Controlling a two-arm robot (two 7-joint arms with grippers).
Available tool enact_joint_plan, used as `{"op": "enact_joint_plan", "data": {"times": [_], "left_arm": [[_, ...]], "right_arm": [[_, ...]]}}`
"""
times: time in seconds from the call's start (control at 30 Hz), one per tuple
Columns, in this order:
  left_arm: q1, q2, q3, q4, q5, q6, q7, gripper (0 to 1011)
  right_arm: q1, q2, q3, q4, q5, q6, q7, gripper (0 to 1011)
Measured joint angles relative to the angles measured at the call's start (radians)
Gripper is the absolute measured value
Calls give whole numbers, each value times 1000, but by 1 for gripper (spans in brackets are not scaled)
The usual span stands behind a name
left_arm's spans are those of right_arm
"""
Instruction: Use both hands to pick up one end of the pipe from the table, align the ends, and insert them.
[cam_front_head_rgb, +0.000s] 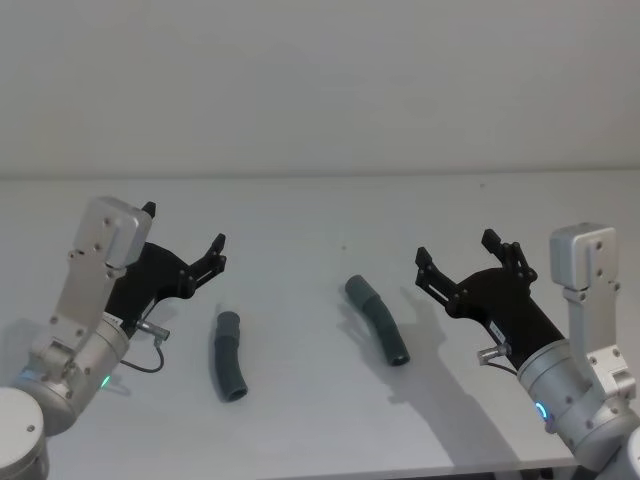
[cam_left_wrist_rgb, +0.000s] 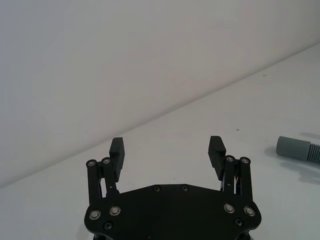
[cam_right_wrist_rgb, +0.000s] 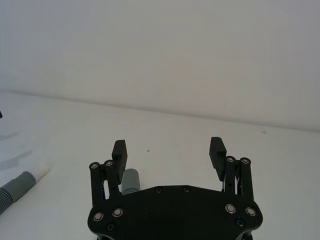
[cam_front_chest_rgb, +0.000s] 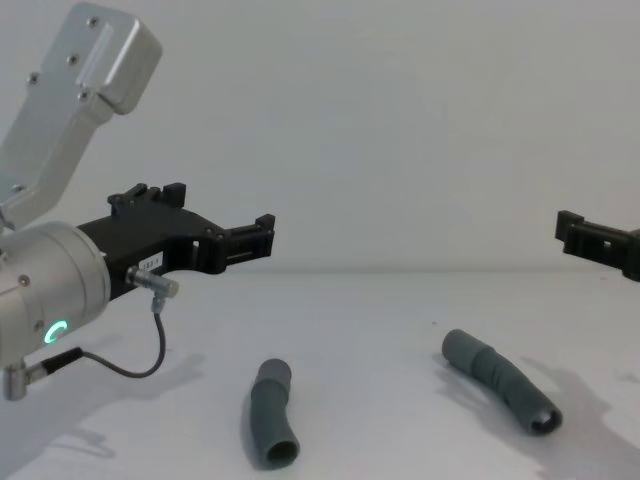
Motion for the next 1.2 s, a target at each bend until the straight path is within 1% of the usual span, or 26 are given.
{"op": "enact_joint_plan", "data": {"times": [1.2], "left_arm": [[0, 0, 0, 0, 0, 0, 0, 1001]], "right_arm": [[0, 0, 0, 0, 0, 0, 0, 1003]]}}
